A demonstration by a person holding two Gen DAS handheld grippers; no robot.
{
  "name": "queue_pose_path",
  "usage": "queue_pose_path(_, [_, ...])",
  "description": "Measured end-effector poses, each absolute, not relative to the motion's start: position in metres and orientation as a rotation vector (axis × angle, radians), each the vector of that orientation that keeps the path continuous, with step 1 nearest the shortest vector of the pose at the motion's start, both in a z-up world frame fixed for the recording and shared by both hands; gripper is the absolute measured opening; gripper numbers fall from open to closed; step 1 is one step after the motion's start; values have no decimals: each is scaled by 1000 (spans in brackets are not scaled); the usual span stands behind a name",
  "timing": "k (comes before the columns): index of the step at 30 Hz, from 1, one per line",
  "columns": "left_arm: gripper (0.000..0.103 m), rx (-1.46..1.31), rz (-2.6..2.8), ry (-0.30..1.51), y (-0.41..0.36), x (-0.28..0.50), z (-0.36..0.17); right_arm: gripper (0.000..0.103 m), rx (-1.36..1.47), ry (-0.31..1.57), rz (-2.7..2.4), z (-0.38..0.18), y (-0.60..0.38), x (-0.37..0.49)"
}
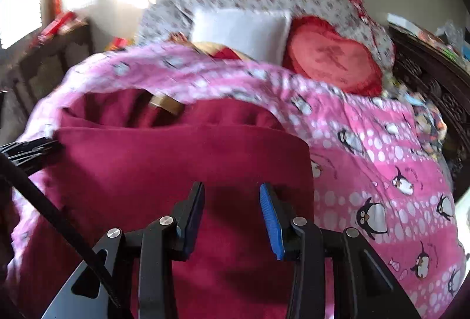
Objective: Fold small clothes
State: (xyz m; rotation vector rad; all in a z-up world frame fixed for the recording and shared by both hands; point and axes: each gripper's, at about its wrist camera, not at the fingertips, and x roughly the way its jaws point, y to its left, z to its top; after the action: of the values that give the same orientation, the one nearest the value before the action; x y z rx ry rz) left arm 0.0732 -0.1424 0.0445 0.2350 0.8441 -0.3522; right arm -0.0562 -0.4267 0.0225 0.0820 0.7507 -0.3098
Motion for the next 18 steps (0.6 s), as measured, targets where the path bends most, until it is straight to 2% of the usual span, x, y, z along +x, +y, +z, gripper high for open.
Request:
queue_pose_path(4, [39, 235, -356, 851, -141, 74, 43, 43, 149, 742, -296, 20, -442, -53])
queue_pose_path(7, [42, 218, -395, 884, -130, 65, 52, 45, 145, 722, -296, 34, -440, -82])
queue_pose_path(9, [52, 195, -435, 896, -116, 51, 58, 51, 125, 720, -316, 37, -438, -100])
queue_pose_path(11, [57, 200, -444, 895, -102, 34, 60, 56, 127, 724, -322, 36, -438, -117])
queue_pose_path(13, [58, 184, -461, 910, -93, 20, 57, 62, 124, 744, -322, 27, -439, -125])
queue_pose_path(16, [58, 171, -481, 970, -86, 5, 47, 61, 160, 847, -358, -6, -450, -111])
queue_pose_path(18, [58, 169, -508, 1010, -80, -8, 43, 60, 240, 826, -348, -8, -456, -115])
